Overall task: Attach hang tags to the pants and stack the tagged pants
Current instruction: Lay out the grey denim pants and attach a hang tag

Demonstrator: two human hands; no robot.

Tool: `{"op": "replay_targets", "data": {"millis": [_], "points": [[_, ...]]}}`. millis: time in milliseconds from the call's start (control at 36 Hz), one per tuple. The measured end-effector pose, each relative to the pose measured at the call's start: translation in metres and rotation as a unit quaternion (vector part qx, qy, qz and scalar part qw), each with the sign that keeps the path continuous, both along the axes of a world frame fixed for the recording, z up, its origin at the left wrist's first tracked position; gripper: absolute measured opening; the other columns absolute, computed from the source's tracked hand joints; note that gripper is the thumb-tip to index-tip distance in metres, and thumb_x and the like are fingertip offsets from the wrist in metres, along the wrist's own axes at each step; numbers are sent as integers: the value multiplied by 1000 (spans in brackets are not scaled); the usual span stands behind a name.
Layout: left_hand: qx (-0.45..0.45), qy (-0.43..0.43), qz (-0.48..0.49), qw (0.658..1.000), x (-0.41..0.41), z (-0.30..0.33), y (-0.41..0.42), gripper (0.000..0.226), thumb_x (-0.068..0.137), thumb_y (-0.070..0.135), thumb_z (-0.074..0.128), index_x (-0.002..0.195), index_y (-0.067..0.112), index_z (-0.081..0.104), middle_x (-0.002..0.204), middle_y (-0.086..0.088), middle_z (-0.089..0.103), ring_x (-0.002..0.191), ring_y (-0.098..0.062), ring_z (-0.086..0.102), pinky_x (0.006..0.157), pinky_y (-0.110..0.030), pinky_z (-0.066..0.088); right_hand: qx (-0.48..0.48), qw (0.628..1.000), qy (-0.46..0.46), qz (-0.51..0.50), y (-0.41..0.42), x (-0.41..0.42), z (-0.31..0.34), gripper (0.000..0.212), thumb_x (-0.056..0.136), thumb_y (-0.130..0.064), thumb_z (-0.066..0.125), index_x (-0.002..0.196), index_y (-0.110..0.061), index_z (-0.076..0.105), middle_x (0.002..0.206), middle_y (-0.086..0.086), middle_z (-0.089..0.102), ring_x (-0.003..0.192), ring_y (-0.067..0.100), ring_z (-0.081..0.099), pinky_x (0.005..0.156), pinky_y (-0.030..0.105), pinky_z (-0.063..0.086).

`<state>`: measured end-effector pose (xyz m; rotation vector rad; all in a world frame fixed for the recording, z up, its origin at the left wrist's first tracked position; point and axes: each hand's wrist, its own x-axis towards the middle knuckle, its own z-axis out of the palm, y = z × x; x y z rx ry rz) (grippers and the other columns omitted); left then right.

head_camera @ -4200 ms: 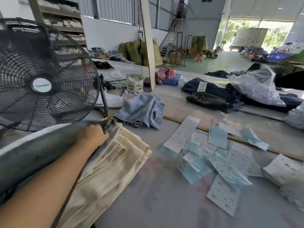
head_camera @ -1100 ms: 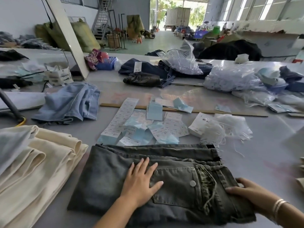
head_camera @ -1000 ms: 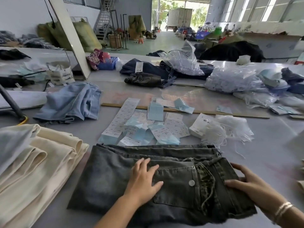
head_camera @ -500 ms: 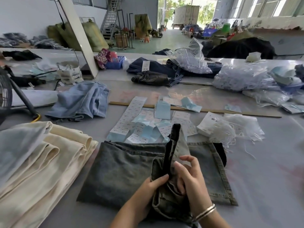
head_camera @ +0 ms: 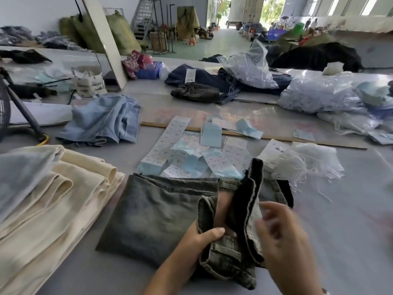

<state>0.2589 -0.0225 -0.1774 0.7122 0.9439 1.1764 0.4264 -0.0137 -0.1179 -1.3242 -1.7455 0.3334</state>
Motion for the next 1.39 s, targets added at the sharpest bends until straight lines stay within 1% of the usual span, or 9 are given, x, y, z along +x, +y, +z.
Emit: {"op": "replay_targets", "data": {"millis": [111, 222, 333, 500, 722, 917, 1028, 1222, 1389], "points": [[58, 37, -2, 998, 19, 10, 1, 70, 70, 26, 83, 132, 15, 51, 120, -10, 67, 114, -25, 63, 90, -35, 52, -226, 962, -156, 10, 12, -27, 10, 53, 76, -73, 47, 110, -33, 41, 98, -19, 45, 97, 12, 59, 73, 28, 43], [59, 38, -23, 997, 22, 11, -2, 76, 66, 26, 86, 128, 24, 42, 116, -5, 69, 111, -24, 64, 86, -33, 54, -243, 947, -210, 10, 28, -30, 16, 35, 85, -61, 48, 100, -30, 40, 86, -10, 52, 91, 20, 61, 69, 32, 45], [-26, -56, 11, 998, 13, 10, 0, 78, 72, 29, 82, 136, 22, 39, 120, -14, 66, 113, -33, 62, 99, -46, 48, -250, 962, -76, 75, 38, -19, 11, 9, 94, -29, 54, 85, -27, 56, 67, -11, 58, 65, 4, 54, 66, 26, 44], [-20, 18, 2, 1000, 0, 22, 6, 45, 81, 30, 72, 122, 15, 62, 116, -9, 70, 109, -25, 66, 90, -37, 53, -294, 936, 141, 134, 33, -11, -7, 20, 95, -7, 51, 93, -15, 69, 85, 16, 70, 85, 39, 64, 84, 57, 49], [-114, 60, 122, 984, -4, 17, 10, 15, 86, 1, 59, 88, 4, 74, 90, -19, 73, 79, -30, 71, 69, -34, 56, -274, 900, 315, 123, 29, 8, -24, 41, 92, 7, 49, 108, -30, 57, 72, 15, 65, 65, 24, 60, 60, 29, 52], [-101, 53, 135, 984, 6, 9, 7, 14, 85, 4, 65, 96, 3, 73, 96, -16, 74, 93, -32, 70, 80, -38, 57, -69, 984, -154, -50, 22, 32, -1, 35, 68, 3, 79, 78, -29, 70, 95, 0, 52, 90, 23, 50, 78, 35, 40], [-64, 46, 126, 989, 17, 16, 9, 28, 82, 4, 70, 110, 5, 65, 100, -13, 74, 95, -28, 70, 83, -38, 57, 86, 980, -181, 4, 4, 7, 27, 21, 71, -5, 77, 82, -23, 74, 92, -5, 51, 90, 14, 42, 76, 39, 39], [-90, -62, 52, 993, 6, 25, 1, 34, 74, 16, 69, 102, -3, 69, 94, -23, 71, 78, -29, 69, 62, -32, 56, -262, 904, -331, 66, 10, -19, 34, 53, 87, -71, 34, 115, -27, 46, 103, -6, 67, 102, 18, 61, 81, 31, 43], [-90, -100, 33, 990, 0, 26, -3, 31, 82, 23, 65, 99, -1, 72, 100, -26, 70, 80, -33, 70, 64, -38, 58, -252, 907, -334, 42, 14, -28, 14, 63, 73, -81, 42, 109, -29, 39, 95, -9, 66, 92, 15, 64, 67, 30, 46]]}}
